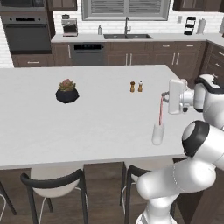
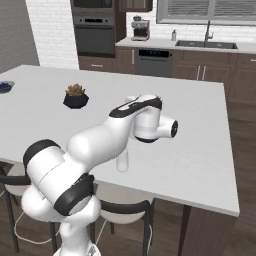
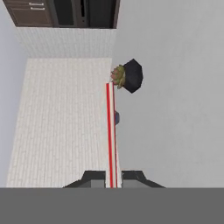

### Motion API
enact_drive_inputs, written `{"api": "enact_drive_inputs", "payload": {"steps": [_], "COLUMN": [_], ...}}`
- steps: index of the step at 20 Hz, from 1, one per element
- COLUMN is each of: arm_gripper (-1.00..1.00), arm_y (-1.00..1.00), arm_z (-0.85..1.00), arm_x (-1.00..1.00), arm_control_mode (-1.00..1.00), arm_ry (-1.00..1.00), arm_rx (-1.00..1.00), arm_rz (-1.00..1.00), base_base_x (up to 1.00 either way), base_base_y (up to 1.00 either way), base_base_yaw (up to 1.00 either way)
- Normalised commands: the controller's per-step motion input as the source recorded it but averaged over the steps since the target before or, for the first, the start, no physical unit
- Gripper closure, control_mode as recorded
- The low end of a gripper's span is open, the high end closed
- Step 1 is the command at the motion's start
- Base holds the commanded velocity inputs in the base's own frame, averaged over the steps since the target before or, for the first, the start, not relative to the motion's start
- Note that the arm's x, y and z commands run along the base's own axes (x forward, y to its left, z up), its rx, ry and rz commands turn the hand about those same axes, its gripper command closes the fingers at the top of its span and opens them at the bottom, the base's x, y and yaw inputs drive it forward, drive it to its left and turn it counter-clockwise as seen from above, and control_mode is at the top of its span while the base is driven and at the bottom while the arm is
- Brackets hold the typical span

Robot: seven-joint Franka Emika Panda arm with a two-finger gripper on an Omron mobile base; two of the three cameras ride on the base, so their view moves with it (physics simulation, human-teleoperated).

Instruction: Take a straw from the drawer in front and place it inside the glass cup on the dining counter.

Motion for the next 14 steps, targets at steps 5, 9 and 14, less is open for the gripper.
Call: {"api": "enact_drive_inputs", "payload": {"steps": [5,9,14], "arm_gripper": [1.00,1.00,1.00], "arm_y": [-0.02,-0.01,0.00], "arm_z": [-0.07,-0.16,-0.13], "arm_x": [0.08,0.11,0.15], "arm_control_mode": [-1.00,-1.00,-1.00], "arm_ry": [0.00,0.00,0.00], "arm_rx": [-0.06,-0.06,-0.01], "arm_rz": [-0.01,-0.01,0.00], "base_base_x": [0.00,0.00,0.00], "base_base_y": [0.00,0.00,0.00], "base_base_yaw": [0.00,0.00,0.00]}}
